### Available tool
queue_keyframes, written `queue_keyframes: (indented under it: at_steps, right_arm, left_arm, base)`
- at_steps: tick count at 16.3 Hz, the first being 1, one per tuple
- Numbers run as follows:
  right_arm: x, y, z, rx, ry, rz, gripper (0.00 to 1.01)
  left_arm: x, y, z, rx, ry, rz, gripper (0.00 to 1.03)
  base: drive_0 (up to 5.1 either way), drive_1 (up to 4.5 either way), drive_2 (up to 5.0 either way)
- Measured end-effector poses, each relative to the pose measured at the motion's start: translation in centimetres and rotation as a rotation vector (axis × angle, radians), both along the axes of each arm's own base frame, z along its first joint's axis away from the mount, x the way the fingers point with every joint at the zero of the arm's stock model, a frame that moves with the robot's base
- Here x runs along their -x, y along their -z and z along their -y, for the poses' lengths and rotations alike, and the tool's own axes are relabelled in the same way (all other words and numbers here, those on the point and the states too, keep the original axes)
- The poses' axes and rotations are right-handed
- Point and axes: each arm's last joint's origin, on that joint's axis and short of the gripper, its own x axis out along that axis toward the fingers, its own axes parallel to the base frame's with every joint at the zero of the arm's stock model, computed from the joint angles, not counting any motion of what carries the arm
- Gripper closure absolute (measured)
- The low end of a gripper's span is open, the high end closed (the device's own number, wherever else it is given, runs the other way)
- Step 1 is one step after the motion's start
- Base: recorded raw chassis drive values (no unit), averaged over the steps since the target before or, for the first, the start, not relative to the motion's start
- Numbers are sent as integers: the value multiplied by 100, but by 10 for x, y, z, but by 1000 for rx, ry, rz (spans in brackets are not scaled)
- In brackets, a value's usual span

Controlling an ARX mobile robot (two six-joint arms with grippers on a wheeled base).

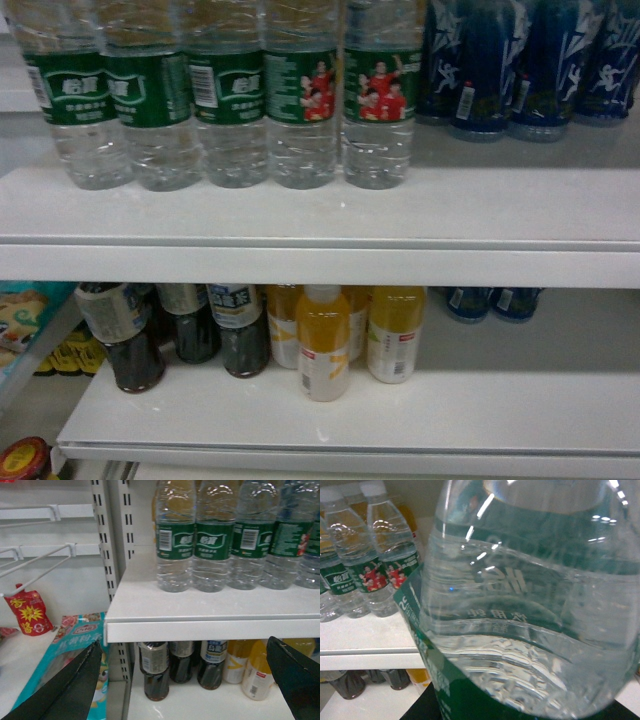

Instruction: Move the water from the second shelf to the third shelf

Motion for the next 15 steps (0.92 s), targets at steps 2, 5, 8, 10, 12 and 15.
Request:
queue_keyframes:
  at_steps: [2, 5, 8, 10, 12, 15]
  right_arm:
    - [0, 0, 0, 0, 0, 1, 61]
    - [0, 0, 0, 0, 0, 0, 61]
    - [0, 0, 0, 0, 0, 0, 61]
    - [0, 0, 0, 0, -2, -1, 61]
    - [0, 0, 0, 0, 2, 1, 61]
    - [0, 0, 0, -1, 0, 1, 61]
  left_arm:
    - [0, 0, 0, 0, 0, 0, 5]
    - [0, 0, 0, 0, 0, 0, 5]
    - [0, 0, 0, 0, 0, 2, 5]
    - [0, 0, 0, 0, 0, 0, 5]
    - [0, 0, 0, 0, 0, -3, 5]
    - [0, 0, 0, 0, 0, 0, 5]
  base:
    - [-492, 253, 253]
    - [-494, 251, 251]
    - [-496, 249, 249]
    - [-501, 244, 244]
    - [-500, 245, 245]
    - [-504, 241, 241]
